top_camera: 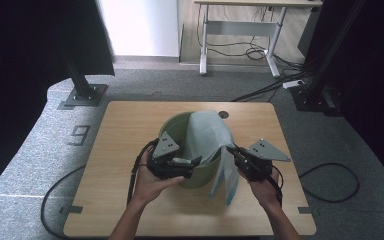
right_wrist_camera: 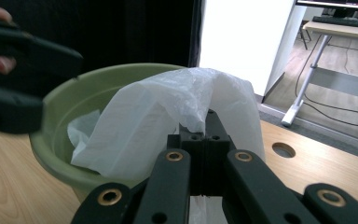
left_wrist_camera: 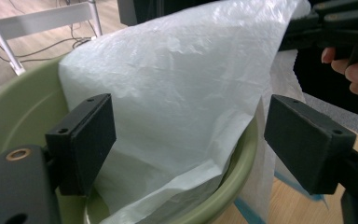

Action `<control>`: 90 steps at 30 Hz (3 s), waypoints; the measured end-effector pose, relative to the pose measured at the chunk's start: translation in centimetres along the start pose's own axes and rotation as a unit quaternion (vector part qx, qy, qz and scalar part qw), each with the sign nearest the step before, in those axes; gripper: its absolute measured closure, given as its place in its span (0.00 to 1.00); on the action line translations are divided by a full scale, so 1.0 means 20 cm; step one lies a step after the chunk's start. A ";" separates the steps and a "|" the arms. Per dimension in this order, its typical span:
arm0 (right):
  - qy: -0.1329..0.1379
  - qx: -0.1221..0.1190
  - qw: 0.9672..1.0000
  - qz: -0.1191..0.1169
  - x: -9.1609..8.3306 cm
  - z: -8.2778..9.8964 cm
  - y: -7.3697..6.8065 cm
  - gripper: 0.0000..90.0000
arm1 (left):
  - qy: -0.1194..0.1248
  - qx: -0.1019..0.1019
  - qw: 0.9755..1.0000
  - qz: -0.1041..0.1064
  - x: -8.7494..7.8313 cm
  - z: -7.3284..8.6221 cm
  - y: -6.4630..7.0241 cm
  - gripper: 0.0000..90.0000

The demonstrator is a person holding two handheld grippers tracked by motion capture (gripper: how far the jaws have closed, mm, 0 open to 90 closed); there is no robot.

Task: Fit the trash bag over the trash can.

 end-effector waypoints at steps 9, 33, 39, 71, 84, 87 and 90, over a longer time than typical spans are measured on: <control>-0.004 -0.002 1.000 -0.006 0.04 -0.02 -0.03 0.98 | -0.007 -0.017 1.000 -0.016 0.09 0.01 0.00 0.19; -0.008 0.009 1.000 -0.014 0.03 0.13 -0.02 0.69 | -0.015 -0.057 0.998 0.003 0.22 -0.02 -0.06 0.99; 0.005 0.018 1.000 0.007 0.01 0.24 -0.02 0.51 | -0.013 -0.064 0.998 -0.002 0.20 -0.01 -0.09 1.00; 0.007 0.025 1.000 -0.007 0.07 -0.02 -0.02 0.97 | -0.001 -0.028 1.000 0.011 0.23 -0.03 0.02 0.78; 0.008 0.022 1.000 -0.014 0.06 0.03 0.00 0.96 | 0.005 -0.026 0.999 0.038 0.21 -0.03 0.04 0.94; 0.006 0.020 1.000 -0.008 0.07 0.00 0.00 0.98 | 0.014 -0.023 0.999 0.029 0.20 -0.04 0.06 0.69; 0.004 0.022 1.000 -0.006 0.08 -0.02 0.00 0.98 | 0.011 -0.016 0.999 0.029 0.20 -0.04 0.09 0.51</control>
Point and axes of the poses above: each handheld gripper's, and its own axes: x roughly forward along the jaws, z roughly out of its underside, y roughly to its right, the point moved 3 cm from there along x, roughly forward along the jaws, and after that the axes turned 13 degrees about x, right-handed, at the moved point
